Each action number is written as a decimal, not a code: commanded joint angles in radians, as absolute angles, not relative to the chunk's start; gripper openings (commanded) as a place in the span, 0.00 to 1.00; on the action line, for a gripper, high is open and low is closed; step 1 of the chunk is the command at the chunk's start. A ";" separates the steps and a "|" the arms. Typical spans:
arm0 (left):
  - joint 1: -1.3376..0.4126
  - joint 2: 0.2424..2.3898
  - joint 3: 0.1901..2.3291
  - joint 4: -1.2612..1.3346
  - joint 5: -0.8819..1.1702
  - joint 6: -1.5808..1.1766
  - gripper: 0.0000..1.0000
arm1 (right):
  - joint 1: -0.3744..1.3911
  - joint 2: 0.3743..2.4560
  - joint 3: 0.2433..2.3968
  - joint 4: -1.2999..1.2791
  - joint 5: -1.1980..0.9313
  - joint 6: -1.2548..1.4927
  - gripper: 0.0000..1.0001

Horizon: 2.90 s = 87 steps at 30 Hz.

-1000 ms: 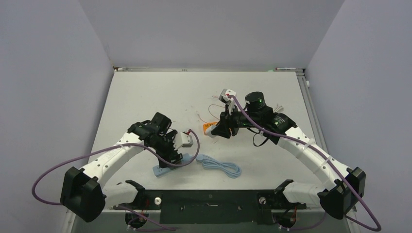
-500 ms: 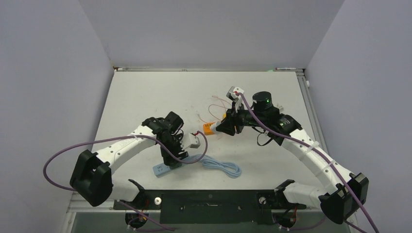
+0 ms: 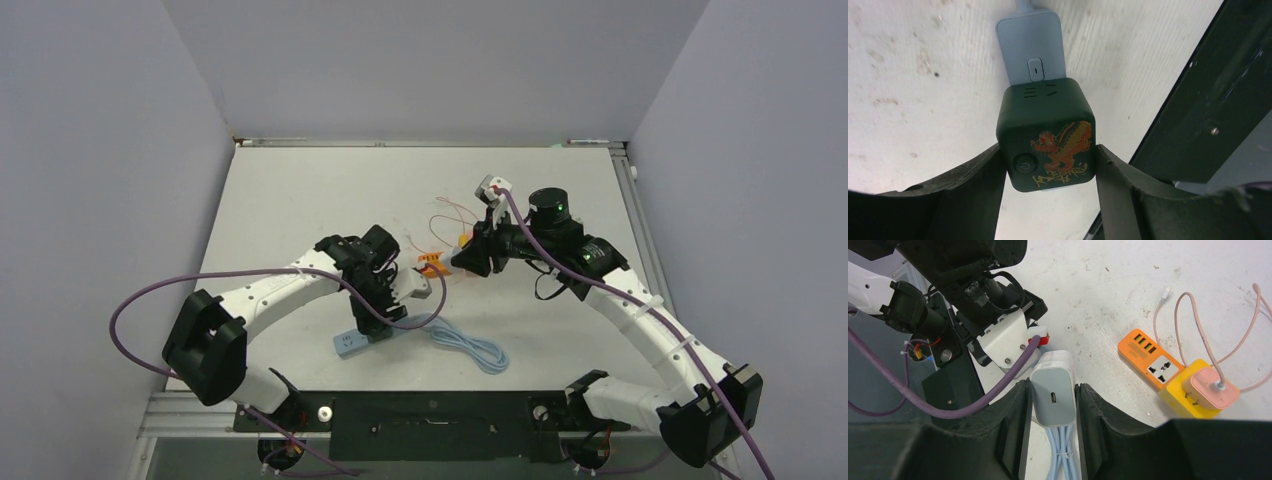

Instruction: Insert the plug

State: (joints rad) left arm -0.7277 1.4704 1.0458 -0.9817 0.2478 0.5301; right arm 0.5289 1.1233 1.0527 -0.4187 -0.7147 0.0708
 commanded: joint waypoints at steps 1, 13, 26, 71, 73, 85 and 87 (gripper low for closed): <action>-0.762 1.472 1.098 -0.617 0.451 0.474 0.54 | 0.522 1.104 1.089 -0.396 -0.716 0.058 0.05; -0.485 1.206 1.230 -0.895 0.564 0.476 0.96 | 0.678 1.341 1.268 -0.391 -0.730 -0.088 0.05; 0.110 1.005 1.025 -0.814 0.545 0.401 0.96 | 0.951 1.871 1.748 -0.774 -0.716 -0.548 0.05; 0.289 1.190 0.907 -0.703 0.585 0.339 0.96 | 1.116 2.118 1.869 -0.757 -0.633 -0.683 0.05; 0.288 1.190 0.908 -0.703 0.582 0.339 0.96 | 1.117 2.124 1.874 -0.761 -0.643 -0.683 0.05; 0.289 1.182 0.917 -0.703 0.577 0.342 0.96 | 1.120 2.149 1.875 -0.770 -0.639 -0.675 0.05; 0.289 1.177 0.917 -0.701 0.574 0.342 0.96 | 1.120 2.154 1.876 -0.769 -0.632 -0.673 0.05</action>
